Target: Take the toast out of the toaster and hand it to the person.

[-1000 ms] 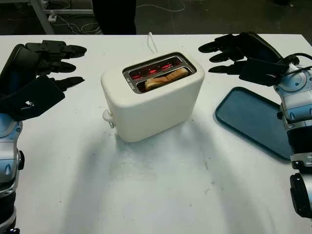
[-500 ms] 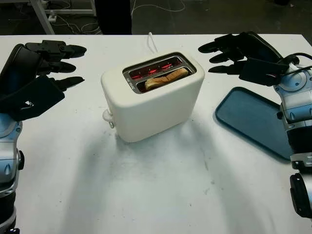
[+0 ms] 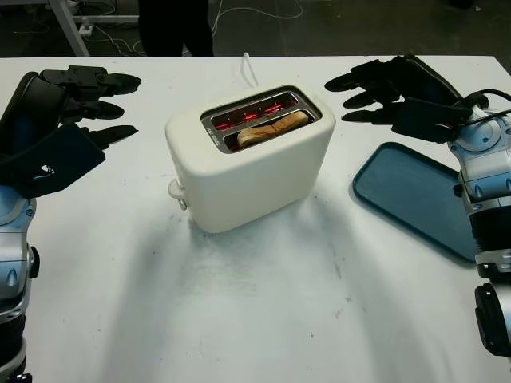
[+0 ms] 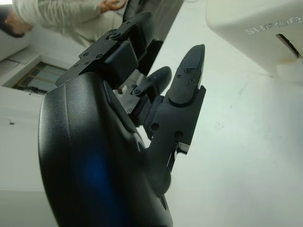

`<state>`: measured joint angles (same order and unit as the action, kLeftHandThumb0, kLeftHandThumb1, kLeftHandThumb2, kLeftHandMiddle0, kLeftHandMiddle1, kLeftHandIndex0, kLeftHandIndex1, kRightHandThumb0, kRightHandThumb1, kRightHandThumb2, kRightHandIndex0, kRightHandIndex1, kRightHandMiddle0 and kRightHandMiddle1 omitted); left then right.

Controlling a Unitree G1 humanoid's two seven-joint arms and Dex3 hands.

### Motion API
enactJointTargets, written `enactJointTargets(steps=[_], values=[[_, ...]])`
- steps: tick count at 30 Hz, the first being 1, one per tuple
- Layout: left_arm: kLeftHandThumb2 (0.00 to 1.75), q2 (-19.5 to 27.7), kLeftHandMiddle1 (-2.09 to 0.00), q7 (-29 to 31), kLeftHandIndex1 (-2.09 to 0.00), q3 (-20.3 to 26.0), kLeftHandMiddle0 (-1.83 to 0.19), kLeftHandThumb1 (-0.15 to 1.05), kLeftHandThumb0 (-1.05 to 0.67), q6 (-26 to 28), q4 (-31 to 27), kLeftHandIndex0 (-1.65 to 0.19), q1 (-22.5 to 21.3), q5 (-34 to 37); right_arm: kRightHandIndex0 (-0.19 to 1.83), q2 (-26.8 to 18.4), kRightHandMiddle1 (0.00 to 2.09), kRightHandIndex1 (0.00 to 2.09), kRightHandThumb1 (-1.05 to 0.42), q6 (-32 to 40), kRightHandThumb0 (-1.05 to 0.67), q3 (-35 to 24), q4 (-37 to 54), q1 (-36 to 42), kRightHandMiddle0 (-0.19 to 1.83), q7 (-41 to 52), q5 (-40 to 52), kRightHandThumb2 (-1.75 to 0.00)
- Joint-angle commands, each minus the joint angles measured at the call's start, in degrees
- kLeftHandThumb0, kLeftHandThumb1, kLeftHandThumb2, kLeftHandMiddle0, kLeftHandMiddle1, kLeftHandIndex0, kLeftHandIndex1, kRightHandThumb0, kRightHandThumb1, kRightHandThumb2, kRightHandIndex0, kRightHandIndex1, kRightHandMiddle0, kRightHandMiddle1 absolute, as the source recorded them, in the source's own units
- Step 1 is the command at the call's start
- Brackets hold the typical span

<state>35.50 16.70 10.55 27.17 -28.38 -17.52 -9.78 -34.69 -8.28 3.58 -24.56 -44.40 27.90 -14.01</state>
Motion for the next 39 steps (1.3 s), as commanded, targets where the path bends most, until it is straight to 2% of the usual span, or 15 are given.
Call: enactJointTargets(steps=[1, 15, 22, 31, 39], values=[[0.00, 0.1, -0.38, -0.1, -0.01, 0.3, -0.76, 0.83, -0.24, -0.2, 0.1, -0.84, 0.4, -0.5, 1.06, -0.5, 0.07, 0.11, -0.86, -0.4, -0.30, 0.2, 0.2, -0.5, 0.93, 0.6, 0.4, 0.00], [0.00, 0.3, -0.39, -0.2, -0.01, 0.1, -0.76, 0.84, -0.27, -0.8, 0.3, -0.84, 0.5, -0.9, 1.13, -0.5, 0.09, 0.22, -0.83, -1.2, -0.33, -0.1, -0.1, -0.5, 1.01, 1.4, 0.9, 0.00], [0.00, 0.0, -0.39, -0.1, 0.00, 0.3, -0.75, 0.83, -0.24, 0.6, -0.4, -0.84, 0.5, -0.5, 1.06, -0.4, 0.07, 0.25, -0.83, -2.1, -0.35, -0.1, -0.8, -0.5, 0.99, 0.8, 0.6, 0.00], [0.00, -0.2, -0.41, -0.5, 0.00, 0.5, -0.74, 0.84, -0.23, -0.1, -0.5, -0.83, 1.4, -0.7, 0.98, -0.5, 0.04, 0.26, -0.83, -1.2, -0.35, -0.1, -0.1, -0.3, 0.94, 0.2, 0.0, 0.00], [0.00, -0.1, -0.43, -0.8, -0.01, 0.4, -0.74, 0.84, -0.24, -1.4, 0.0, -0.84, 1.8, -1.0, 0.99, -0.4, 0.03, 0.29, -0.83, -2.2, -0.34, -0.5, -0.8, 0.1, 0.95, -0.2, 0.5, 0.00]])
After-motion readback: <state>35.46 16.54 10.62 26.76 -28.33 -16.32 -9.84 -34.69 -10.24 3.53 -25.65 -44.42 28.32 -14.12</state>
